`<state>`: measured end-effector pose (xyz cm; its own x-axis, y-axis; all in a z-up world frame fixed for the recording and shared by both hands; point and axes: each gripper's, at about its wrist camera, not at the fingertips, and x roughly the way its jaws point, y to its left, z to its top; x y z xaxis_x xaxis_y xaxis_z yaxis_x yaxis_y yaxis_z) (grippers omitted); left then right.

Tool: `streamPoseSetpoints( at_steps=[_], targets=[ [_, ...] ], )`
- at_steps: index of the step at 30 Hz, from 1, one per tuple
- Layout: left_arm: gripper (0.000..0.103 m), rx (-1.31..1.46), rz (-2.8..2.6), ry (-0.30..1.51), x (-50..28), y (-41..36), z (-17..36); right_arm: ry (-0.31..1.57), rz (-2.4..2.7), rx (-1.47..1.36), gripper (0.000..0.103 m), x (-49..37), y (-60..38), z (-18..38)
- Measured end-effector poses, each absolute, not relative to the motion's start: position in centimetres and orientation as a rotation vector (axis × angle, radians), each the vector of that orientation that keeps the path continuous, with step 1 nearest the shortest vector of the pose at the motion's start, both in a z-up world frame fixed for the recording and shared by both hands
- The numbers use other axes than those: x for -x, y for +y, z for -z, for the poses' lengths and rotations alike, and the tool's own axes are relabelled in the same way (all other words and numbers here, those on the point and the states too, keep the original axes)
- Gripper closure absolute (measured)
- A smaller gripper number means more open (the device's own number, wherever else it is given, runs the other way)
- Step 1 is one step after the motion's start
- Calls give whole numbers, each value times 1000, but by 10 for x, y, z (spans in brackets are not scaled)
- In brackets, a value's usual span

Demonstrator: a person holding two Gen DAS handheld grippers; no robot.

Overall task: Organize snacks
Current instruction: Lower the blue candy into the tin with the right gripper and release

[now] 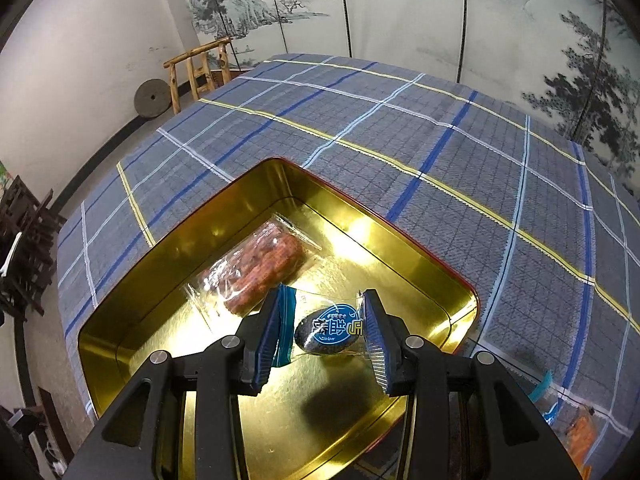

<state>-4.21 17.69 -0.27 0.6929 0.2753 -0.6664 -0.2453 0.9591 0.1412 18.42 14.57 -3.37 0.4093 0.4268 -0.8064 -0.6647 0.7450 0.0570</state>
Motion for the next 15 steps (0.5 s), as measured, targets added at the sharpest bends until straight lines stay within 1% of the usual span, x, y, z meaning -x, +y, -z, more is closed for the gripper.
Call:
streamPoseSetpoints(
  at_steps=[15],
  targets=[
    [15, -11, -326, 759, 42, 193, 3, 917, -694, 288, 61, -188, 154, 34]
  ],
)
